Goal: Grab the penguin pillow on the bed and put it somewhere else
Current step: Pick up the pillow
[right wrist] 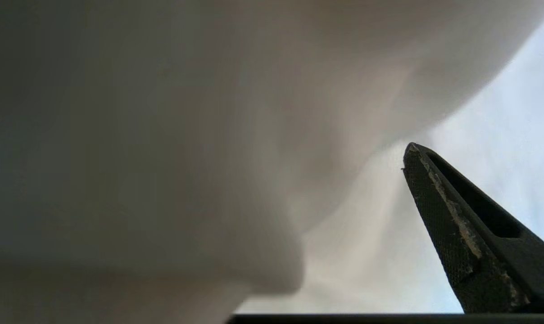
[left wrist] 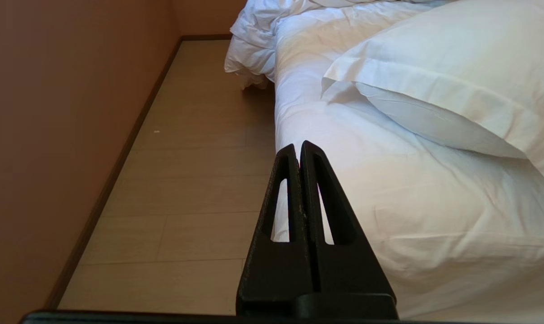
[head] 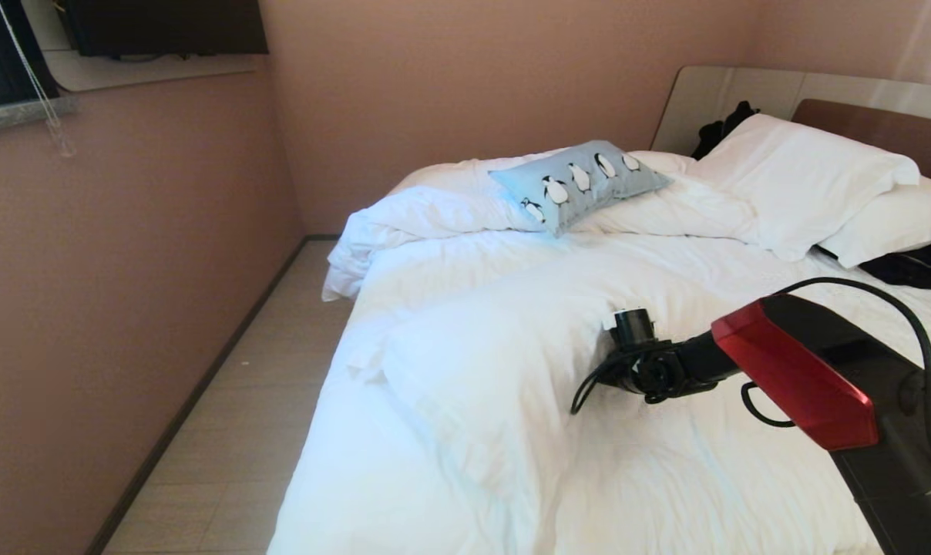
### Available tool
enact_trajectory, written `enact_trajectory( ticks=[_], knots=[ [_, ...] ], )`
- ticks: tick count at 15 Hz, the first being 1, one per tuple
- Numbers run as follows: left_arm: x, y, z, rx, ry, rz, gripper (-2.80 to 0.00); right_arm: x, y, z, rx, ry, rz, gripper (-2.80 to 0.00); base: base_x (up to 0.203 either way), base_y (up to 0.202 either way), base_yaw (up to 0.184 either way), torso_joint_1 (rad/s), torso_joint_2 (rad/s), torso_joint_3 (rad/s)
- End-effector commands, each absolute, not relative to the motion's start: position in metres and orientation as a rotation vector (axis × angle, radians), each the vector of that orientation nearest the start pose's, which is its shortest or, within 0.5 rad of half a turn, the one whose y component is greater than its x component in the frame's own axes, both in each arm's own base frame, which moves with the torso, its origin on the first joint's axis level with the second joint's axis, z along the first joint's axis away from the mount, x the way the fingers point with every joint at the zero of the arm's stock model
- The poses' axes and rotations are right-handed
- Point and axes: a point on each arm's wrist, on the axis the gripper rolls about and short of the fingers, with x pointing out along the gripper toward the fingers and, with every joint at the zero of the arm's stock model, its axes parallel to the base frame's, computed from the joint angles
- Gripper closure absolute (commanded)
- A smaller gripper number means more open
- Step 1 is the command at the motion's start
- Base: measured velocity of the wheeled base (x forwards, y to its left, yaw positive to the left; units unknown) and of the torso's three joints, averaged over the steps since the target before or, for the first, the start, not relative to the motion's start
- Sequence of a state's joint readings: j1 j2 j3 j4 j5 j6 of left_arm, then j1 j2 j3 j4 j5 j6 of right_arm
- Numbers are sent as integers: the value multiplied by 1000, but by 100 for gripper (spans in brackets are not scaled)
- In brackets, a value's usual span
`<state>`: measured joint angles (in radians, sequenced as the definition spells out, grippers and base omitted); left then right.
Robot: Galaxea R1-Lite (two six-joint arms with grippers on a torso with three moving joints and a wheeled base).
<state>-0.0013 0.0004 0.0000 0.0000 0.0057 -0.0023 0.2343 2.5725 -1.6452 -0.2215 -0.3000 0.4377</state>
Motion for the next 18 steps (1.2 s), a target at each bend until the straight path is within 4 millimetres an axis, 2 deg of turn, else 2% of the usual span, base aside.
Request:
enact_trajectory(
  ticks=[1,4,8,18],
  knots=[
    [-23,0,75,-3,2,5,0,479,114,21,478,801,-101,-280,0,0,0,0,0,0],
    [-23,0,75,-3,0,5,0,478,125,31,571,847,-67,-280,0,0,0,0,0,0],
    [-23,0,75,-3,0,5,0,477,128,53,696,866,42,-280,0,0,0,0,0,0],
    [-23,0,75,-3,2,5,0,473,129,82,811,847,121,-280,0,0,0,0,0,0]
  ],
)
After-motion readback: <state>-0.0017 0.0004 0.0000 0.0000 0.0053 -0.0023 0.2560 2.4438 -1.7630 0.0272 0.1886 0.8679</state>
